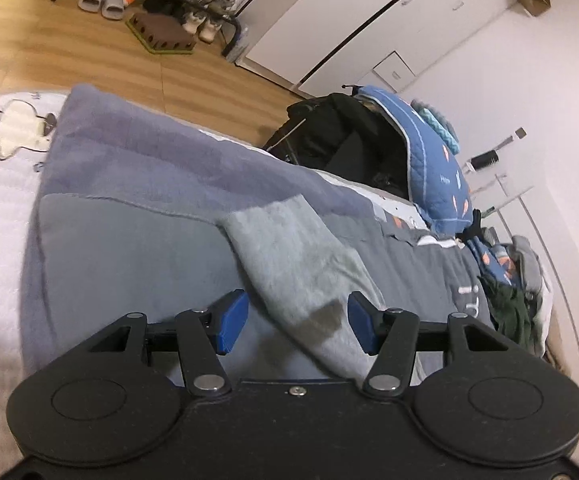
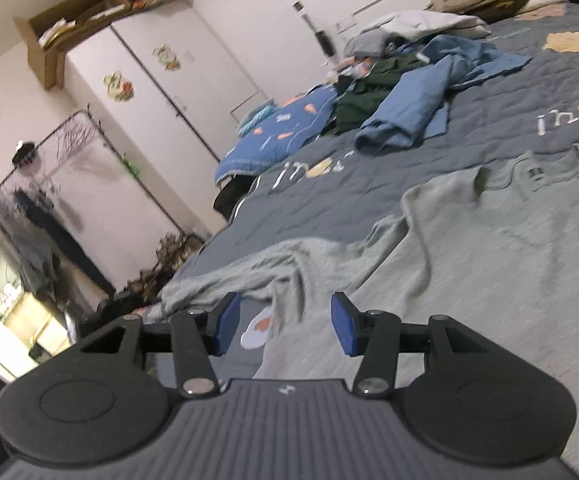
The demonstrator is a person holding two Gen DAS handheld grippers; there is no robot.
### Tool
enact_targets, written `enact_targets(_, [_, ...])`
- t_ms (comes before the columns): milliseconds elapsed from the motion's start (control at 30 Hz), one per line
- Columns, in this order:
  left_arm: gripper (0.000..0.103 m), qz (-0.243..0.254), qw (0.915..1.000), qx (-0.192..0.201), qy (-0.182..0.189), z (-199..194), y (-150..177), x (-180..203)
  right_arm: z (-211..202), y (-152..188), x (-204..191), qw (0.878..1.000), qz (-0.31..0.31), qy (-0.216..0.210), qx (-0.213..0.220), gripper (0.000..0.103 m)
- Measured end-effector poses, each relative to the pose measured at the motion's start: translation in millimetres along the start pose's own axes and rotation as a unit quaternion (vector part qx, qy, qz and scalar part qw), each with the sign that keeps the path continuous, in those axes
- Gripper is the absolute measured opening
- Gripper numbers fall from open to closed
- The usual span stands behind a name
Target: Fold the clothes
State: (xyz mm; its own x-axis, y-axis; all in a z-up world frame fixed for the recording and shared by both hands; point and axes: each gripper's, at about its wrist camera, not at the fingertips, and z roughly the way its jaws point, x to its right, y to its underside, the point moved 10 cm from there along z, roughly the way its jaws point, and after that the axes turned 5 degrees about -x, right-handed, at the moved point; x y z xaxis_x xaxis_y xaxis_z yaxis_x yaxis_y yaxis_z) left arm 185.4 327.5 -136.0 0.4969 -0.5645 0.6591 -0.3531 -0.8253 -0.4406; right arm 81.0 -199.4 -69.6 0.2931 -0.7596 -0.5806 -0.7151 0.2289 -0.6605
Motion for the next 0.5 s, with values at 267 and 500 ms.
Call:
enact_targets(267, [0.004,0.034,0.9982,0.048,-0.009,1,-39,6,9,14,-4,1.0,-0.01,0.007,-0.022,0.05])
enact_targets(500, [0.003,0.064,0.9931,0.092,-0.032,-7,-88,2,10,14,4,1.0,0.0,0.011,-0.024,0.05])
